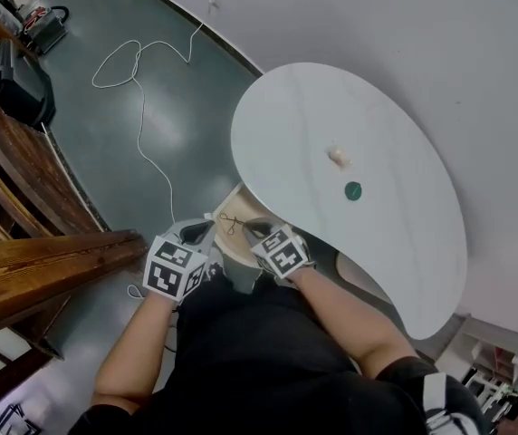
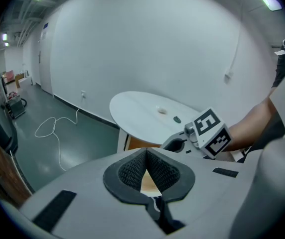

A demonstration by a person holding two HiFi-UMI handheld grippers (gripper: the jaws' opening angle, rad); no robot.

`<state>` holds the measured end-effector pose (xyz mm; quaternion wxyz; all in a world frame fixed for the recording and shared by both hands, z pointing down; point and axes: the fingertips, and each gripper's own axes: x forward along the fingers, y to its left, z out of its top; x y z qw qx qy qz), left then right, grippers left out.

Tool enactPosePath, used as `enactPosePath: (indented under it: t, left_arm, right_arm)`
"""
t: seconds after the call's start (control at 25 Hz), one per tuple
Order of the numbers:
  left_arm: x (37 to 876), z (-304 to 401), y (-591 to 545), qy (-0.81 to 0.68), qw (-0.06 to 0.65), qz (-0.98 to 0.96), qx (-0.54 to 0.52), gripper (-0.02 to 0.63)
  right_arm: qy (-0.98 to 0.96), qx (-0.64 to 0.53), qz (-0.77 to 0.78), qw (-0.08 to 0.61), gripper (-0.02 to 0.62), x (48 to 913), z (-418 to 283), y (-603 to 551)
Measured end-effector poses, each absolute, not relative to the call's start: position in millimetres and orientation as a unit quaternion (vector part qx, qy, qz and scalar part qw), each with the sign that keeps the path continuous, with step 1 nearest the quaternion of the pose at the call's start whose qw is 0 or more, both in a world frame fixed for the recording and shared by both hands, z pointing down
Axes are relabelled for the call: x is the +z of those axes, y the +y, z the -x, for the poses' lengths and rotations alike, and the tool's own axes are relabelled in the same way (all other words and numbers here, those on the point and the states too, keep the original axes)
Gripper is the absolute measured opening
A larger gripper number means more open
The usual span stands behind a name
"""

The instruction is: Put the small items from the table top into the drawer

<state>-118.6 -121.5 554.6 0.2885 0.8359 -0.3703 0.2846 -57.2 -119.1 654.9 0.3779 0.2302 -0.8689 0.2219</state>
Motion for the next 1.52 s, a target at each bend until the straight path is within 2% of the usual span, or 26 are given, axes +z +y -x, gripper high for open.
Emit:
enactPosePath:
  t: [0.28, 0.56, 0.84, 1.08, 1.52]
  left_arm:
    - [540.5, 86.4, -122.6, -0.342, 0.257, -0.857, 0.286, 0.014]
    - [534.7, 50.8, -117.6, -0.314, 0.234, -0.872, 0.295, 0.014]
    - [523.6, 28.8, -119.3, -0.306, 0.212, -0.880, 0.296, 0.014]
    - [521.1, 23.2, -118.5, -0.315, 0.210, -0.875, 0.301, 0.014]
    - [522.6, 31.9, -120.7, -0.352, 0.224, -0.858, 0.300, 0.014]
  right_arm:
    - [-0.884, 0.183, -0.287, 0.321, 0.018, 587.1, 23.2, -127.8]
    - [-0.856, 0.192, -0.376, 0.297, 0.018, 576.7, -52.6, -152.5]
    - [-0.803, 0.201, -0.464, 0.314, 0.017, 592.4, -147.3, -168.6]
    - [-0.743, 0.202, -0.530, 0.355, 0.018, 610.5, -222.3, -191.2]
    - [-0.738, 0.173, -0.508, 0.410, 0.061, 637.6, -245.2, -213.6]
